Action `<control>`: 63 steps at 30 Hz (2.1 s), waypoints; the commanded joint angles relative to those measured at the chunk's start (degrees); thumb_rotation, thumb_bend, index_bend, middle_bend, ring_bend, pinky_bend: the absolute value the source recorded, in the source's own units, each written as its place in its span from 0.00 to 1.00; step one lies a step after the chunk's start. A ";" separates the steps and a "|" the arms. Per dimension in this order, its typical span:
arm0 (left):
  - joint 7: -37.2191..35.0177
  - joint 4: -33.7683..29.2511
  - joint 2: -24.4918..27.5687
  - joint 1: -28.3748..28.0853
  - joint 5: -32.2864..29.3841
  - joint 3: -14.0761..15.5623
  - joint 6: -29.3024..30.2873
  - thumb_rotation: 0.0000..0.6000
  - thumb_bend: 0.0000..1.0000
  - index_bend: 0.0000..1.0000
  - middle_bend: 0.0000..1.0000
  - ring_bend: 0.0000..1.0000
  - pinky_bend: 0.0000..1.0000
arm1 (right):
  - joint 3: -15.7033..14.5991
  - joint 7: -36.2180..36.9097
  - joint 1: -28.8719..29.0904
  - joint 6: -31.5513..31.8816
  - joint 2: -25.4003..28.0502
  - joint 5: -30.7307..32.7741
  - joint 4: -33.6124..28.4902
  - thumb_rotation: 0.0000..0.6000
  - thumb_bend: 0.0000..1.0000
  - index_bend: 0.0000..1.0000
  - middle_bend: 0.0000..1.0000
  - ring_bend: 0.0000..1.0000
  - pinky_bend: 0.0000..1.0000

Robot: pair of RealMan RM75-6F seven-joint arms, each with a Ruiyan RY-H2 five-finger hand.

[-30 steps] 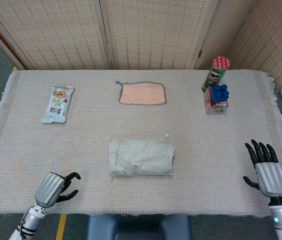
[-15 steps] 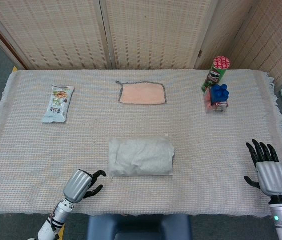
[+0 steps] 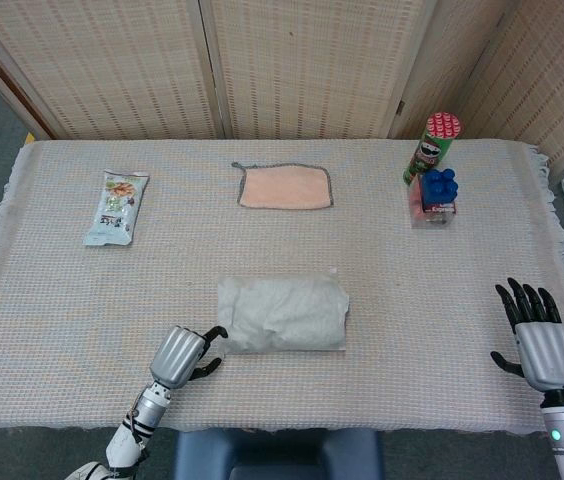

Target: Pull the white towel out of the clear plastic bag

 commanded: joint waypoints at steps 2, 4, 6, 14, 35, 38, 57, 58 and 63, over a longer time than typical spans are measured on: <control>0.76 -0.41 -0.37 -0.53 -1.03 -0.18 -0.65 1.00 0.28 0.43 1.00 1.00 1.00 | 0.04 0.01 0.07 -0.12 0.02 0.16 -0.01 1.00 0.10 0.00 0.00 0.00 0.00; 1.00 -0.30 -0.62 -0.76 -1.34 -0.17 -0.70 1.00 0.28 0.44 1.00 1.00 1.00 | 0.04 0.02 0.11 -0.20 0.05 0.27 0.01 1.00 0.10 0.00 0.00 0.00 0.00; 1.00 0.38 -1.12 -1.03 -1.78 -0.33 -0.77 1.00 0.28 0.44 1.00 1.00 1.00 | 0.02 0.07 0.18 -0.41 0.16 0.39 -0.04 1.00 0.10 0.00 0.00 0.00 0.00; -1.18 5.11 -3.87 -2.00 -2.97 -0.48 -0.76 1.00 0.29 0.49 1.00 1.00 1.00 | 0.12 0.09 0.37 -0.81 0.36 0.92 -0.09 1.00 0.10 0.00 0.00 0.00 0.00; -8.16 13.58 -9.11 -3.83 -2.18 0.13 3.26 1.00 0.60 0.73 1.00 1.00 1.00 | 0.10 -1.29 0.88 -1.75 -0.44 2.22 0.35 1.00 0.10 0.00 0.00 0.00 0.00; -8.60 13.60 -8.58 -3.80 -1.94 0.65 3.67 1.00 0.61 0.73 1.00 1.00 1.00 | 0.01 -1.22 1.22 -1.82 -1.34 1.57 1.06 1.00 0.10 0.00 0.00 0.00 0.00; -7.01 9.08 -4.93 -3.99 -0.99 2.22 4.60 1.00 0.62 0.74 1.00 1.00 1.00 | 2.14 14.17 15.64 -14.38 -18.41 -5.53 20.10 1.00 0.32 0.32 0.00 0.00 0.00; -7.04 9.03 -4.87 -4.00 -1.02 2.18 4.67 1.00 0.62 0.74 1.00 1.00 1.00 | 2.18 15.09 16.17 -14.43 -19.53 -5.90 21.29 1.00 0.32 0.33 0.00 0.00 0.00; -7.06 8.77 -4.36 -4.09 -1.00 2.14 4.97 1.00 0.62 0.74 1.00 1.00 1.00 | 2.71 19.61 18.17 -13.44 -24.83 -7.00 26.89 1.00 0.33 0.34 0.00 0.00 0.00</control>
